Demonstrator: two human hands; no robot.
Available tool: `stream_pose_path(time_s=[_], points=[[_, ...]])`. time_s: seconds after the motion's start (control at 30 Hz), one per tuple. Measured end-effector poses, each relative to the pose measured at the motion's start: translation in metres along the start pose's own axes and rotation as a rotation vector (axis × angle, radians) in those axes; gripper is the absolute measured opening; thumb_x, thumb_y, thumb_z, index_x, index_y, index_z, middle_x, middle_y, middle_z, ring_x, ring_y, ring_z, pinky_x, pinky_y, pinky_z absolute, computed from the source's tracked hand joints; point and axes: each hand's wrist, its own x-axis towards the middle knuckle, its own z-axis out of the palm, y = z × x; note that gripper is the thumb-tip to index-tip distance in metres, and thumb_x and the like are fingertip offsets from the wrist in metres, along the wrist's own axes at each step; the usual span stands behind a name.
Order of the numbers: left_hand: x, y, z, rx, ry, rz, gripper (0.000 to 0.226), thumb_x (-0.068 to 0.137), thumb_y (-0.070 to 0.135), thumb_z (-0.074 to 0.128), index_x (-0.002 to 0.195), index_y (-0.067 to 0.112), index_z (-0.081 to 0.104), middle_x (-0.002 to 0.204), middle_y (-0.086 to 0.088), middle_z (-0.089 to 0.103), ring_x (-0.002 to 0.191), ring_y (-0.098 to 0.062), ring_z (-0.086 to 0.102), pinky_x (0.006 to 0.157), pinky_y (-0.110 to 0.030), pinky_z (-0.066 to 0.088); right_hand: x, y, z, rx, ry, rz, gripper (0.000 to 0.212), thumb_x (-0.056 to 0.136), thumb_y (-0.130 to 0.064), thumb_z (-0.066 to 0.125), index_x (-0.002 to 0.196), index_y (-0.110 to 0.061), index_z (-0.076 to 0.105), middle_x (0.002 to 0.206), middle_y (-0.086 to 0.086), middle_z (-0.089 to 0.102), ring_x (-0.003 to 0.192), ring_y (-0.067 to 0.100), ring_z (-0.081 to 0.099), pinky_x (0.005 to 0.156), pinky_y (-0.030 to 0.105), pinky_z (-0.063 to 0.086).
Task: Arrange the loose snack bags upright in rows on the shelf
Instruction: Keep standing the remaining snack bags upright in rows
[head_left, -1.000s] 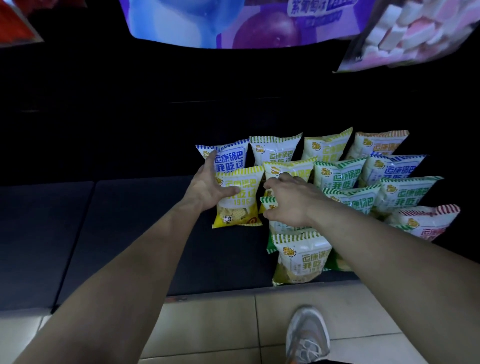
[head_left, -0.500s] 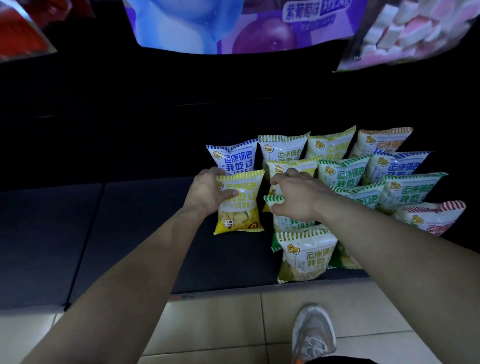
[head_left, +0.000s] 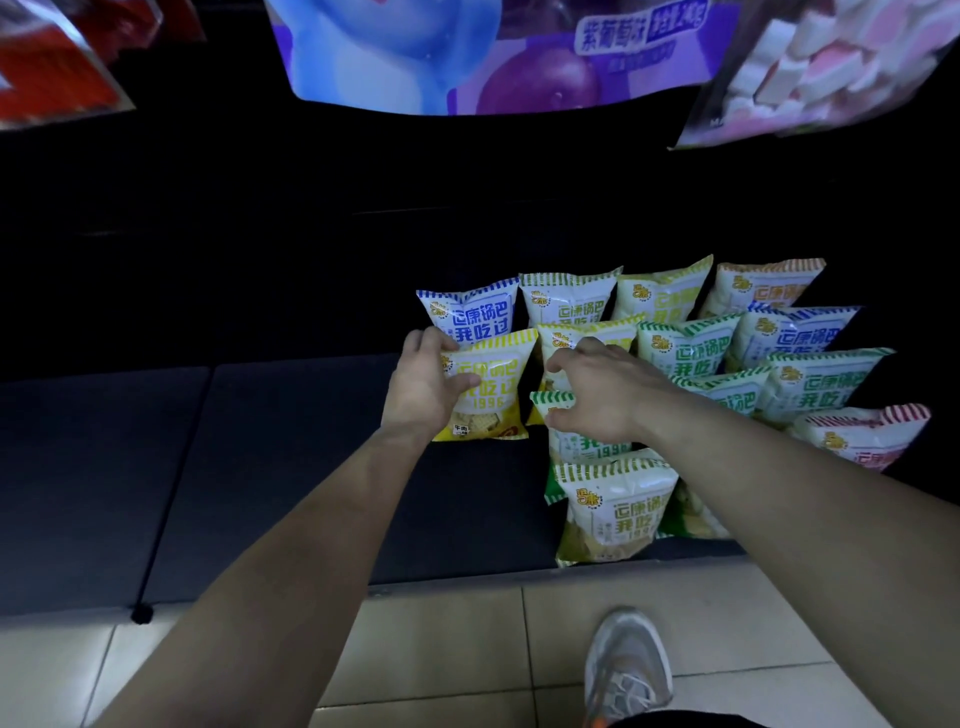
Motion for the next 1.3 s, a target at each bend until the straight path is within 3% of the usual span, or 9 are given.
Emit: stream_pose_path(time_s=[0.07, 0.2, 0.3, 0.43, 0.7, 0.83, 0.97, 1.1, 1.3], points=[[0.001, 0.001, -0.001, 0.022, -0.018, 0.011, 0.044, 0.077, 0.037, 0.079, 0.11, 0.029, 0.051, 0.112, 0.014, 0.041, 0.09, -0.009, 0.05, 0.064, -0.018, 0.038, 0.0, -0.001, -0.001, -0.002, 0.001, -0.006, 0.068, 0.088, -0.047, 0.064, 0.147, -0.026, 0.036, 0.144, 0.004, 0.037, 0.132, 0.028, 0.038, 0.101, 0.046, 0.041], [-0.001, 0.005, -0.006, 0.117, -0.086, 0.02, 0.053, 0.08, 0.041, 0.076, 0.124, 0.028, 0.049, 0.122, 0.008, 0.043, 0.104, -0.017, 0.053, 0.081, -0.034, 0.05, 0.0, -0.005, -0.003, -0.02, 0.008, -0.009, 0.068, 0.088, -0.047, 0.063, 0.147, -0.026, 0.037, 0.145, 0.005, 0.037, 0.132, 0.029, 0.038, 0.1, 0.046, 0.042], [-0.003, 0.017, -0.015, 0.238, -0.096, 0.032, 0.067, 0.081, 0.045, 0.074, 0.137, 0.024, 0.044, 0.134, 0.002, 0.044, 0.12, -0.022, 0.047, 0.093, -0.038, 0.047, -0.003, -0.006, -0.007, -0.041, 0.028, 0.0, 0.068, 0.087, -0.049, 0.064, 0.146, -0.026, 0.038, 0.144, 0.005, 0.039, 0.13, 0.029, 0.04, 0.099, 0.046, 0.042], [-0.014, 0.043, -0.033, 0.3, -0.098, 0.056, 0.076, 0.081, 0.051, 0.071, 0.144, 0.022, 0.038, 0.144, 0.0, 0.04, 0.132, -0.023, 0.037, 0.098, -0.039, 0.042, -0.019, 0.001, -0.013, -0.066, 0.047, 0.012, 0.069, 0.086, -0.051, 0.064, 0.146, -0.026, 0.038, 0.144, 0.005, 0.039, 0.129, 0.029, 0.041, 0.1, 0.045, 0.041], [-0.086, 0.09, -0.052, 0.27, -0.113, 0.155, 0.07, 0.086, 0.057, 0.061, 0.143, 0.022, 0.041, 0.144, 0.001, 0.04, 0.135, -0.022, 0.034, 0.105, -0.038, 0.037, -0.095, 0.07, -0.007, -0.038, 0.082, 0.121, 0.074, 0.088, -0.055, 0.06, 0.15, -0.027, 0.032, 0.152, 0.005, 0.034, 0.136, 0.029, 0.038, 0.102, 0.044, 0.041], [-0.123, 0.108, -0.029, 0.288, -0.165, 0.2, 0.078, 0.08, 0.065, 0.061, 0.143, 0.026, 0.039, 0.146, 0.004, 0.038, 0.136, -0.021, 0.032, 0.103, -0.037, 0.036, -0.135, 0.125, 0.005, 0.01, 0.079, 0.215, 0.075, 0.089, -0.055, 0.06, 0.151, -0.026, 0.03, 0.156, 0.007, 0.03, 0.139, 0.03, 0.034, 0.103, 0.044, 0.041], [-0.145, 0.131, 0.008, 0.393, -0.232, 0.271, 0.088, 0.073, 0.069, 0.066, 0.145, 0.03, 0.035, 0.149, 0.003, 0.036, 0.136, -0.022, 0.031, 0.105, -0.041, 0.036, -0.165, 0.175, 0.024, 0.007, 0.11, 0.24, 0.073, 0.086, -0.048, 0.063, 0.148, -0.024, 0.034, 0.148, 0.009, 0.037, 0.135, 0.033, 0.036, 0.103, 0.045, 0.04], [-0.15, 0.147, 0.047, 0.598, -0.286, 0.344, 0.098, 0.069, 0.071, 0.068, 0.148, 0.03, 0.027, 0.151, 0.003, 0.032, 0.138, -0.024, 0.027, 0.109, -0.044, 0.031, -0.171, 0.202, 0.051, -0.107, 0.145, 0.209, 0.085, 0.078, -0.051, 0.068, 0.149, -0.024, 0.029, 0.147, 0.007, 0.031, 0.132, 0.031, 0.032, 0.102, 0.046, 0.039], [-0.147, 0.145, 0.084, 0.812, -0.304, 0.308, 0.109, 0.068, 0.071, 0.069, 0.151, 0.022, 0.017, 0.149, -0.004, 0.032, 0.137, -0.029, 0.03, 0.11, -0.047, 0.027, -0.141, 0.203, 0.076, -0.228, 0.213, 0.049, 0.111, 0.066, -0.065, 0.073, 0.152, -0.025, 0.015, 0.155, 0.005, 0.018, 0.138, 0.029, 0.019, 0.112, 0.049, 0.024]])
